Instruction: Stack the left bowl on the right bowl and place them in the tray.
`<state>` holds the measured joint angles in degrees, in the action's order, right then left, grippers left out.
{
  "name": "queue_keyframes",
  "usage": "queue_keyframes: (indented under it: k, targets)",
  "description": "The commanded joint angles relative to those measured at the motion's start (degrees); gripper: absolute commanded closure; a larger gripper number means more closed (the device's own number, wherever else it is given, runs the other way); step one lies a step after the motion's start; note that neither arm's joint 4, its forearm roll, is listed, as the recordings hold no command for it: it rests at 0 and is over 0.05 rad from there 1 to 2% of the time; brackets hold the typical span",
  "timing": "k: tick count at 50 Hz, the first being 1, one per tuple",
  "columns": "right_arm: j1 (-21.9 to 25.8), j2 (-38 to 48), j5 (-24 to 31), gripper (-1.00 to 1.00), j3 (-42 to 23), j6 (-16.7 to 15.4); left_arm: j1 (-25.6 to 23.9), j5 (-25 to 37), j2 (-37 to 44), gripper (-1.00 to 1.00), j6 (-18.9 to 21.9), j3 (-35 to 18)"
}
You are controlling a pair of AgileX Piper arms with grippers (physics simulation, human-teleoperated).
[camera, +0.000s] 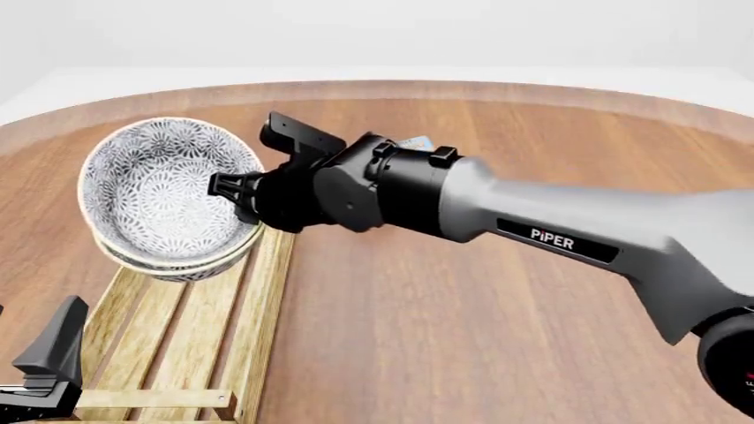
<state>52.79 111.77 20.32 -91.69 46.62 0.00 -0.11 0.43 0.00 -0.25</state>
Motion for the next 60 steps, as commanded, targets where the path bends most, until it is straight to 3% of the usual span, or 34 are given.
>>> queue_keyframes:
  k: [1,60]
  targets:
    - [-0.9,2.7,-1.4,1.00,-2.5,1.1,0.0,0.0,0.0,-1.00,0.0,0.0]
    - [2.0,4.9,-7.8,1.00,4.7,3.3,0.0,0.0,0.0,-1.00,0.0,0.0]
